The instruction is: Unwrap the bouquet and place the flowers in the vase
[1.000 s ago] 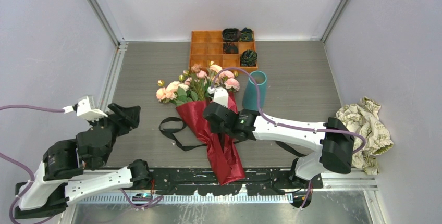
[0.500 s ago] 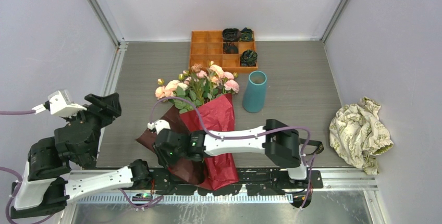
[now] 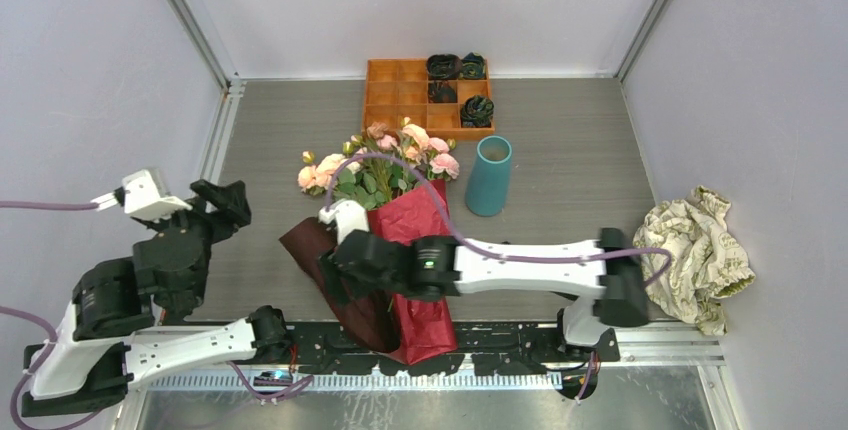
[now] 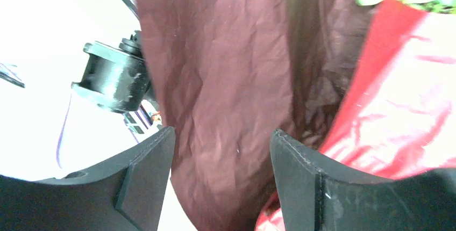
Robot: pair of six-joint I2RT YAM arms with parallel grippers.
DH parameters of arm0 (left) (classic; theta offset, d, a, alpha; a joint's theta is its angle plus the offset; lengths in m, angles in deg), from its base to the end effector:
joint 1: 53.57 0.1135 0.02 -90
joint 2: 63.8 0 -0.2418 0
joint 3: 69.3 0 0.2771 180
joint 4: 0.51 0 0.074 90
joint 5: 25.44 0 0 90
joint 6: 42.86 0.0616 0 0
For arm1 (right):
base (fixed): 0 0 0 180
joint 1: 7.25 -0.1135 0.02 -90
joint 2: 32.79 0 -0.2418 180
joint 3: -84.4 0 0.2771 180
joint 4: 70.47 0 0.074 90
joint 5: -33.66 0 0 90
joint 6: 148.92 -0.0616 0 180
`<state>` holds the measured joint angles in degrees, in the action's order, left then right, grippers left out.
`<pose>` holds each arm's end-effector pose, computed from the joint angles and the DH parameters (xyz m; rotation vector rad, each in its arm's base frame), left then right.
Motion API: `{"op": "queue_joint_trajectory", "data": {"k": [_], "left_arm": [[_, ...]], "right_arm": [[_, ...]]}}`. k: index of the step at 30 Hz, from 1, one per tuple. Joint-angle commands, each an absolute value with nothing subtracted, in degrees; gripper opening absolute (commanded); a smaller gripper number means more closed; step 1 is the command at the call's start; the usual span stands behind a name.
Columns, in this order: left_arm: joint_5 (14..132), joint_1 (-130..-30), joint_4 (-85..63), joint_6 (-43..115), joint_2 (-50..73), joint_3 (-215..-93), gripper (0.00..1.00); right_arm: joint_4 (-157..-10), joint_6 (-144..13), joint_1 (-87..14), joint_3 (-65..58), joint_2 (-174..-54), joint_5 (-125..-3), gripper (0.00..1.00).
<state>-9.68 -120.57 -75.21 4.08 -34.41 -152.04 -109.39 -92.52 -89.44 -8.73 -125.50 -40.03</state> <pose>0.0777 -0.0314 0.4214 -0.4432 1.6135 -0.1869 0.0732 0.4065 0.2742 -0.8099 2.1845 0.7726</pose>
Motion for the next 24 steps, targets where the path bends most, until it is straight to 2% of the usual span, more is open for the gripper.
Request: {"op": "queue_joint_trajectory", "data": {"k": [1,5,8,11,15,22,24], "left_arm": [[-6.04,-120.62,-70.67,4.08,-28.69,-149.93,0.73],[-0.59,-120.57,-69.38,1.14,-25.79,-147.03,0.73],[3.40,-120.57,-68.04,-1.62,-24.78,-142.91,0.73],[4.63,-120.61,-71.91,-9.07,-23.93,-139.41,0.69],[3.45,-120.58,-83.52,-27.06,-25.32,-133.83,0.67],[7.78,-120.57,-79.34,-26.17,-31.50,-126.74,0.66],[8.44,-120.61,-78.87,-26.42,-31.54,-125.88,0.66]], "right_arm": [[-113.86,-95.13,-89.82,-3.51,-115.16,-29.81,0.72],[-116.52,-99.19,-89.85,2.64,-109.61,-22.78,0.76],[-120.59,-100.81,-89.73,3.79,-109.99,-18.80,0.76],[-123.36,-101.15,-89.81,1.67,-115.15,-17.64,0.77],[-127.48,-102.04,-89.82,-4.70,-124.90,-16.96,0.77],[-128.79,-102.39,-89.25,-10.33,-136.08,-16.69,0.74],[-129.67,-102.75,-88.49,-10.85,-138.05,-15.84,0.65]]}}
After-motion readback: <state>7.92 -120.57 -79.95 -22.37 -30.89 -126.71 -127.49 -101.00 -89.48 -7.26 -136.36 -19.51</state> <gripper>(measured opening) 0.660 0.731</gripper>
